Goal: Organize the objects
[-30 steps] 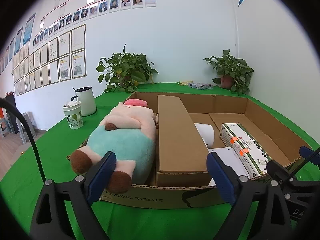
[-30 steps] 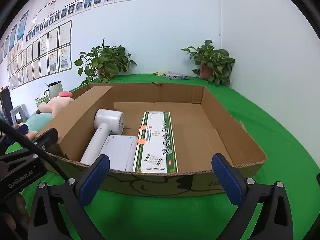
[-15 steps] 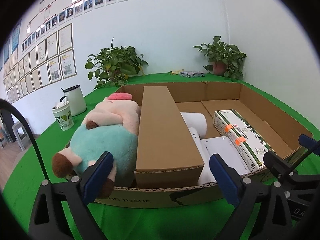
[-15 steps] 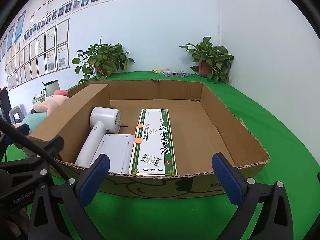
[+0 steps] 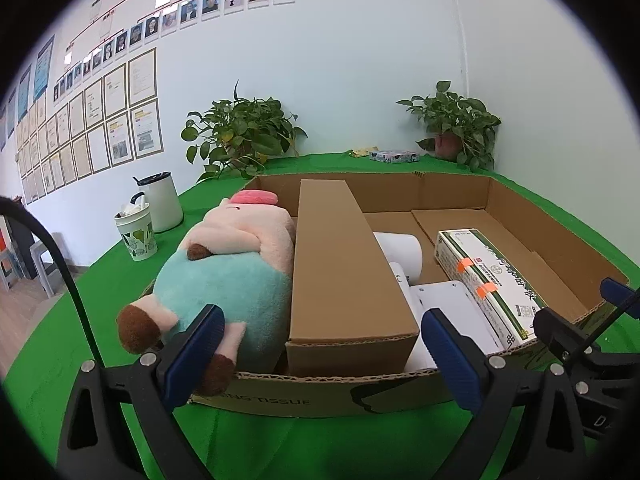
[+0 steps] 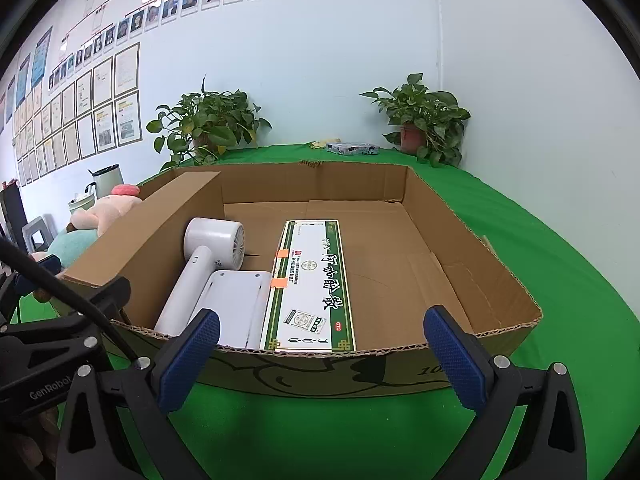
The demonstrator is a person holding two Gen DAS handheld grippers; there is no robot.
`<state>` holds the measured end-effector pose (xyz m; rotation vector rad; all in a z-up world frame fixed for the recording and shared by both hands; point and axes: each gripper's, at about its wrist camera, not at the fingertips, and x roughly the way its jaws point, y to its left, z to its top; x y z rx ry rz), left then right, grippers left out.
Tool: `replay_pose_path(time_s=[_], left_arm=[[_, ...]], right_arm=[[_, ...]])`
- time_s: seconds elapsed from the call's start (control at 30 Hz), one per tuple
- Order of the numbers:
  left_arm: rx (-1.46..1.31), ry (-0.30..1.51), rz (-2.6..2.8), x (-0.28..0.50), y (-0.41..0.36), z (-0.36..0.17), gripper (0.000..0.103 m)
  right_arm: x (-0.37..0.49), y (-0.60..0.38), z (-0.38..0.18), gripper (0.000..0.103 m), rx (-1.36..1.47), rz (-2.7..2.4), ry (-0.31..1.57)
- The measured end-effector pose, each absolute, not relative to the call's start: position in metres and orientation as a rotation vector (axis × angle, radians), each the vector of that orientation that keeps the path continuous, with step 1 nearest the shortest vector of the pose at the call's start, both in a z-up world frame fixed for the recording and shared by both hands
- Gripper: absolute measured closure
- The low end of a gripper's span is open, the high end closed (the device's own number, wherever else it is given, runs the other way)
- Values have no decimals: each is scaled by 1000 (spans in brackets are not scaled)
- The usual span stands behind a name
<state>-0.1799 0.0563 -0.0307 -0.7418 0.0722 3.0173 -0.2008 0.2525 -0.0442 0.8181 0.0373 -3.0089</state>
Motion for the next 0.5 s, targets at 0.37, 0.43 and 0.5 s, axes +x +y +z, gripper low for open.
replay_pose_path(time_s=[0.37,0.43,0.5], left_arm=[[-738,78,3023,-181,57,-30,2],[-737,74,3023,-181,57,-30,1],[-738,75,3023,-181,57,-30,2]], right_arm=[[-198,249,-43,0,813,-3012,24],[-199,248,-44,0,815,-3014,27],[-198,247,-44,0,816,-3016,29]])
